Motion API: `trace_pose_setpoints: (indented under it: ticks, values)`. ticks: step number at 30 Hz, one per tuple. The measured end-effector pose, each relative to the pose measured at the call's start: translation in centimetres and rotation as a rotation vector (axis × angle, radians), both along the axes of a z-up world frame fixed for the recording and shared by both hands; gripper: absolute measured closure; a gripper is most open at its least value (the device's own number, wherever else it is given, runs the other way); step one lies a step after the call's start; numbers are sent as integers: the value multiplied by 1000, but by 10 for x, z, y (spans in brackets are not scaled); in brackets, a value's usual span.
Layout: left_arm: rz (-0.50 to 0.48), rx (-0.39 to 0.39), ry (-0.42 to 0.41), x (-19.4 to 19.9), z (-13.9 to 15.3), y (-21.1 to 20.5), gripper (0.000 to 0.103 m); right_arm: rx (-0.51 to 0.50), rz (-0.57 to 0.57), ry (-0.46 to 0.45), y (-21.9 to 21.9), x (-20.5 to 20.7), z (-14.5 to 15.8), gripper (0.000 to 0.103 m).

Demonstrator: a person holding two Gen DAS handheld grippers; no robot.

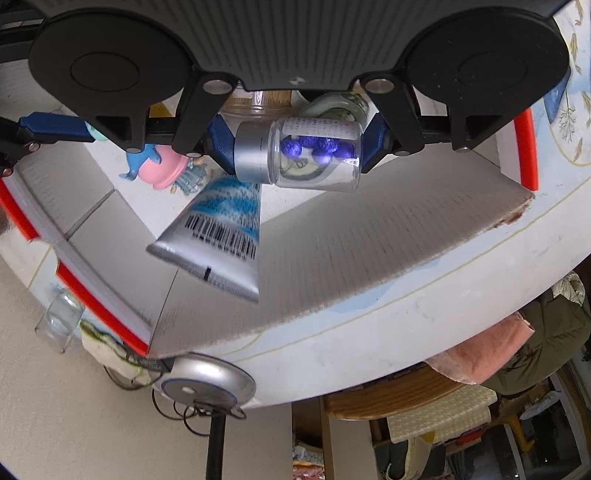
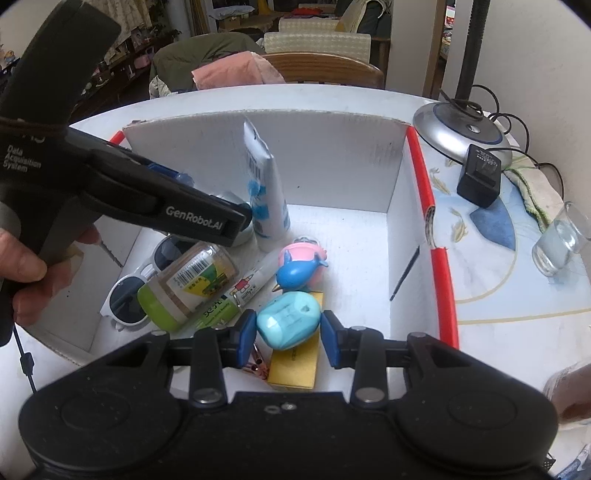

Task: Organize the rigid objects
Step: 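Lower the jar into the shoebox and open left tool while right releases the egg toy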

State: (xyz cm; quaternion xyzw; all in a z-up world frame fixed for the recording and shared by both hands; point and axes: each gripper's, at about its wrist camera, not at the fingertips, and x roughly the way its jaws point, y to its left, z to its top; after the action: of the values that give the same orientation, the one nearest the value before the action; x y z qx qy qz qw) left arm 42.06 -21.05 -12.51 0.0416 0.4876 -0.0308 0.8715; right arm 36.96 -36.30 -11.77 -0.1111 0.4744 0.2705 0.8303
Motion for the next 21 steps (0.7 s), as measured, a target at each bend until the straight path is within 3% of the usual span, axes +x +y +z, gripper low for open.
trace_pose_setpoints:
  ticks: [14,21]
  values:
    - [-33,-4,27,-2,-2,-3,34,-20,-21,45,1,6,-11,64]
    - [-20,-17,9,-11,7,1,26,3,-11,32,-5,-1,-2,58]
